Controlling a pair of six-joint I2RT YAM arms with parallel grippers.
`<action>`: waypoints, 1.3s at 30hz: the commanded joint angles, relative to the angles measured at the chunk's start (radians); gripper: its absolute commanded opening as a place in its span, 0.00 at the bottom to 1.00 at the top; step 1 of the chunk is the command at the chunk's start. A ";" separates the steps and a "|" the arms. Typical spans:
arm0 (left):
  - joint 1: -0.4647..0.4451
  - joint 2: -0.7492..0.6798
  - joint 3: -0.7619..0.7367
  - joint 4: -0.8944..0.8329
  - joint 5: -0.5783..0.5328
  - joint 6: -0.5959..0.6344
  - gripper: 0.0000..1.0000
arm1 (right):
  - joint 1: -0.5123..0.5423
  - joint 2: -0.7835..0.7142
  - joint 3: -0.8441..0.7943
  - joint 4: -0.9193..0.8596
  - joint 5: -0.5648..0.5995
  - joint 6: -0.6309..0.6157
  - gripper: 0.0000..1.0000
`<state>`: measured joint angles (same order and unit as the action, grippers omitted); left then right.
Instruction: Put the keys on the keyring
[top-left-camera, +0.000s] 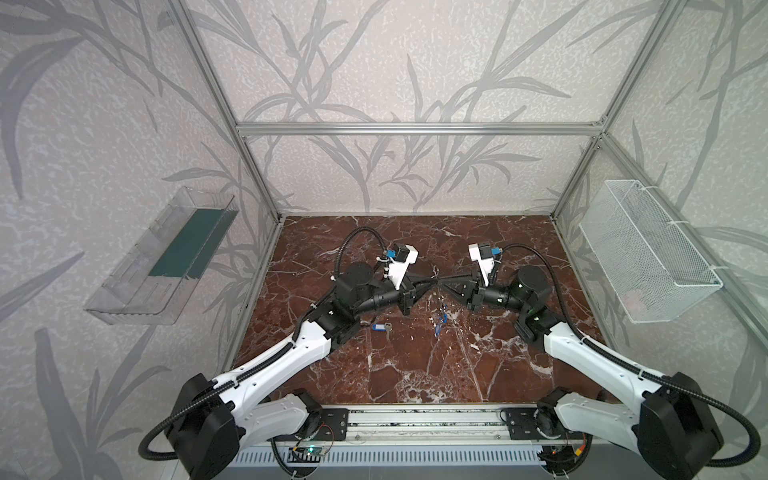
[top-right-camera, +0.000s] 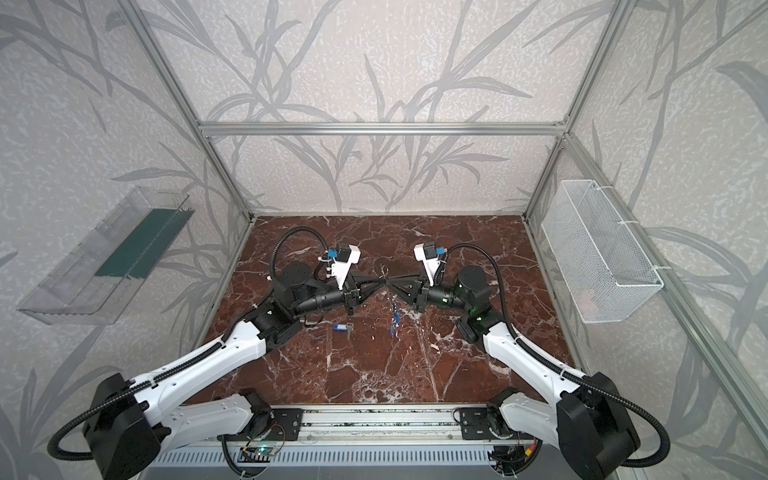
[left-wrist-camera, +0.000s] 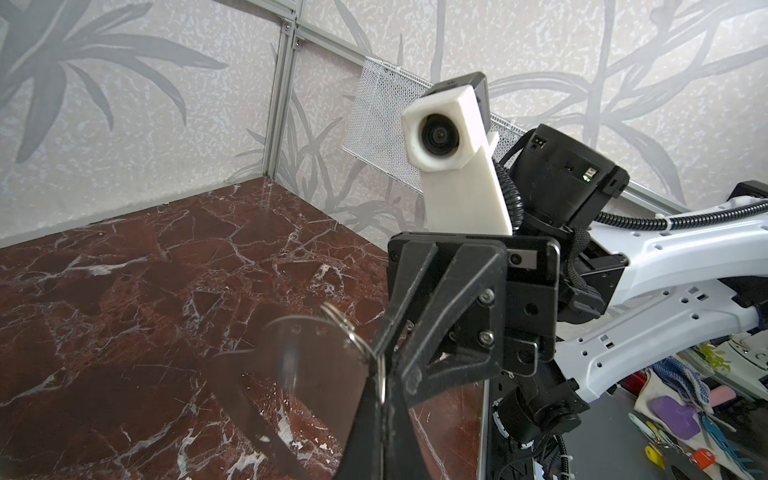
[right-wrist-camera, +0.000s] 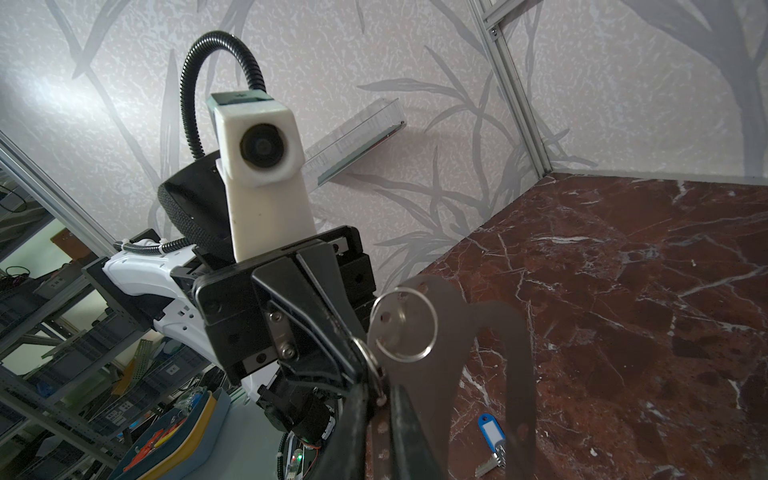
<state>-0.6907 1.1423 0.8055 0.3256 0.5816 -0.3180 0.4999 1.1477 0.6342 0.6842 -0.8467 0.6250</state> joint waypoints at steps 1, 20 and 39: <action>-0.003 0.014 0.045 0.024 0.044 -0.009 0.00 | 0.006 -0.008 -0.002 0.049 -0.040 0.006 0.09; 0.004 -0.012 0.043 -0.014 0.037 0.002 0.03 | 0.006 -0.035 -0.034 0.081 0.003 -0.019 0.00; 0.008 0.009 0.045 0.019 0.100 -0.029 0.00 | 0.003 0.009 -0.016 0.159 -0.046 0.048 0.06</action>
<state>-0.6819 1.1488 0.8185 0.3058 0.6418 -0.3374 0.4969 1.1427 0.6018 0.7670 -0.8433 0.6373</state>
